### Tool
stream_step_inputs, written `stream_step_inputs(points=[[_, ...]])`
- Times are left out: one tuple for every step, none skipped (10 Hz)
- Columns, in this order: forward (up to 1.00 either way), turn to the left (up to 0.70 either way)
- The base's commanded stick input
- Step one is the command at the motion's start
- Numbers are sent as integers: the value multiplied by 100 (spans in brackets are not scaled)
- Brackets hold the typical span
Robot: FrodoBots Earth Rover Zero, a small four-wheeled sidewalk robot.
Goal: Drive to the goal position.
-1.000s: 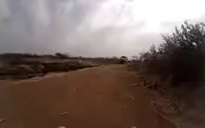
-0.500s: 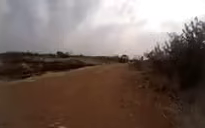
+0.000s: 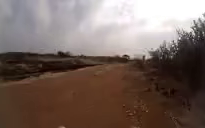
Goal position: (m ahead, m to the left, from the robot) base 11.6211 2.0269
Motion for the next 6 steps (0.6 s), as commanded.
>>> stream_step_inputs(points=[[50,0],[50,0],[50,0],[50,0],[50,0],[50,0]])
